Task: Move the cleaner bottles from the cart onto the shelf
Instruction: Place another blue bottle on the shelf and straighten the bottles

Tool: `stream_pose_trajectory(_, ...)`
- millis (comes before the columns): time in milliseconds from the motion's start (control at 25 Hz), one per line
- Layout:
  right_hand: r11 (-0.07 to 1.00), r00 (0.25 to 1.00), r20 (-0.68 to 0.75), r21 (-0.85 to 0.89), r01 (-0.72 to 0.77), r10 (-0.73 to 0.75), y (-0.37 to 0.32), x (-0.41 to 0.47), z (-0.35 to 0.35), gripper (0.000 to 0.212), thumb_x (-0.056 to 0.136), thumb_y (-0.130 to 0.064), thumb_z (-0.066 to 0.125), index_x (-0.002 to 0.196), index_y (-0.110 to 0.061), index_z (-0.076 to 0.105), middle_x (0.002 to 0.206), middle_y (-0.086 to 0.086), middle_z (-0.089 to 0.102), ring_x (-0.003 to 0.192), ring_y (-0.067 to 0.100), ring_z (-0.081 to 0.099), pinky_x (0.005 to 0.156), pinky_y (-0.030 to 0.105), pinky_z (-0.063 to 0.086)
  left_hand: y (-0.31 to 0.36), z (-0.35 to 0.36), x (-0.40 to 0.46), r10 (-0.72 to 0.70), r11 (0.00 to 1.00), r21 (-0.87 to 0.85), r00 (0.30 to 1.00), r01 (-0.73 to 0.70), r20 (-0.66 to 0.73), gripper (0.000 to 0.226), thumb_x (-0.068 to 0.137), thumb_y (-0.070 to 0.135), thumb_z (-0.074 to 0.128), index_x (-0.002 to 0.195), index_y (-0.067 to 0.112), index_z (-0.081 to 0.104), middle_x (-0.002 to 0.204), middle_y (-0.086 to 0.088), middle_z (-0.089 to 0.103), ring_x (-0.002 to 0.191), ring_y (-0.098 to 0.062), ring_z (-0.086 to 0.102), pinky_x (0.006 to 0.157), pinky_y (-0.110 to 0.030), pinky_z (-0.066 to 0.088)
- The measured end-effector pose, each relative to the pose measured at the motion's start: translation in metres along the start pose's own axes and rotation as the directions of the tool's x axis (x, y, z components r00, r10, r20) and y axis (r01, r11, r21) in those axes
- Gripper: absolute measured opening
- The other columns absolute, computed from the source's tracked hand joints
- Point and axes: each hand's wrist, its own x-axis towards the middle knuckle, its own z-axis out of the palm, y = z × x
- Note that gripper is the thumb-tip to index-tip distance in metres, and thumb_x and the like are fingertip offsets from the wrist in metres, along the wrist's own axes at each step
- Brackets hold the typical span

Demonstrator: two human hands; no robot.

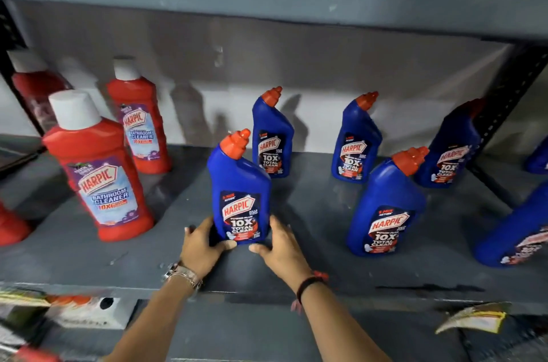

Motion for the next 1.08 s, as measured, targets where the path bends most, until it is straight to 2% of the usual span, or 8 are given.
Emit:
stream_pose_trajectory(80, 1.0, 0.996, -0.083, 0.005, -0.022, 0.022, 0.002, -0.006, -0.007, 0.047, 0.074, -0.014, 0.071, 0.114, -0.012, 0.046, 0.12, 0.011, 0.058, 0.116, 0.028, 0.045, 0.099, 0.039, 0.039, 0.002, 0.004, -0.003, 0.056, 0.998, 0.008, 0.997, -0.056, 0.044, 0.067, 0.05, 0.045, 0.06, 0.104, 0.006, 0.054, 0.109, -0.014, 0.068, 0.102, -0.029, 0.058, 0.088, -0.035, 0.025)
stream_pose_trajectory(240, 0.999, 0.991, -0.128, -0.019, -0.041, 0.038, 0.009, -0.025, -0.022, 0.043, 0.076, -0.017, 0.069, 0.11, -0.009, 0.045, 0.109, 0.009, 0.054, 0.111, 0.025, 0.045, 0.084, 0.028, 0.038, 0.006, 0.018, -0.009, 0.106, 0.989, 0.088, 0.988, -0.116, 0.113, 0.077, 0.048, 0.062, 0.045, 0.109, 0.014, 0.051, 0.109, -0.005, 0.069, 0.105, -0.025, 0.059, 0.108, -0.045, 0.019)
stream_pose_trajectory(600, 0.997, 0.988, -0.14, -0.045, -0.066, 0.059, 0.009, -0.031, -0.021, 0.043, 0.077, -0.02, 0.069, 0.113, -0.011, 0.046, 0.116, 0.009, 0.055, 0.112, 0.02, 0.046, 0.085, 0.026, 0.039, 0.008, 0.021, -0.012, 0.091, 0.981, 0.165, 0.992, -0.105, 0.089, 0.058, 0.054, 0.048, 0.062, 0.1, 0.012, 0.056, 0.097, -0.006, 0.073, 0.093, -0.028, 0.064, 0.11, -0.053, 0.024)
stream_pose_trajectory(800, 0.997, 0.983, -0.166, 0.022, -0.076, 0.079, 0.005, -0.035, -0.025, 0.051, 0.077, -0.013, 0.069, 0.12, -0.011, 0.042, 0.11, -0.003, 0.047, 0.109, 0.008, 0.041, 0.088, 0.024, 0.036, 0.008, 0.02, -0.013, 0.11, 0.983, 0.134, 0.988, -0.124, 0.108, 0.051, 0.064, 0.031, 0.074, 0.105, 0.011, 0.053, 0.105, -0.006, 0.069, 0.098, -0.028, 0.06, 0.107, -0.046, 0.028)
stream_pose_trajectory(880, 0.982, 0.92, -0.36, 0.162, -0.102, 0.155, 0.001, -0.05, -0.018, 0.043, 0.075, -0.003, 0.068, 0.111, -0.014, 0.047, 0.105, -0.002, 0.047, 0.103, 0.012, 0.047, 0.085, 0.023, 0.039, 0.003, 0.014, -0.023, 0.116, 0.993, -0.015, 0.993, -0.116, 0.014, 0.04, 0.071, 0.009, 0.07, 0.107, 0.01, 0.053, 0.108, -0.002, 0.064, 0.103, -0.022, 0.056, 0.097, -0.024, 0.035)
stream_pose_trajectory(960, 0.966, 0.861, -0.474, 0.25, -0.068, 0.183, -0.009, -0.069, 0.0, 0.04, 0.074, 0.004, 0.064, 0.083, -0.03, 0.045, 0.088, 0.005, 0.052, 0.084, 0.023, 0.055, 0.071, 0.016, 0.042, -0.005, 0.002, -0.038, 0.125, 0.983, -0.117, 0.979, -0.144, -0.158, 0.028, 0.073, 0.002, 0.06, 0.099, 0.011, 0.056, 0.103, -0.003, 0.061, 0.099, -0.014, 0.056, 0.086, -0.001, 0.033)
stream_pose_trajectory(1000, 0.966, 0.881, -0.449, 0.257, -0.032, 0.149, -0.018, -0.075, 0.016, 0.042, 0.073, 0.004, 0.062, 0.072, -0.032, 0.04, 0.079, 0.006, 0.051, 0.075, 0.024, 0.054, 0.065, 0.014, 0.041, -0.013, -0.011, -0.047, 0.113, 0.981, -0.125, 0.962, -0.147, -0.249, 0.024, 0.071, 0.004, 0.055, 0.095, 0.009, 0.056, 0.099, -0.007, 0.061, 0.096, -0.013, 0.054, 0.084, 0.004, 0.031)
stream_pose_trajectory(1080, 0.969, 0.939, -0.341, 0.24, 0.054, 0.032, -0.038, -0.071, 0.051, 0.034, 0.072, -0.004, 0.057, 0.069, -0.032, 0.038, 0.073, 0.0, 0.051, 0.07, 0.013, 0.053, 0.064, 0.013, 0.041, -0.037, -0.045, -0.055, 0.069, 0.989, -0.092, 0.9, -0.119, -0.431, 0.026, 0.07, 0.012, 0.053, 0.094, 0.0, 0.054, 0.094, -0.019, 0.061, 0.092, -0.019, 0.048, 0.087, -0.008, 0.035)
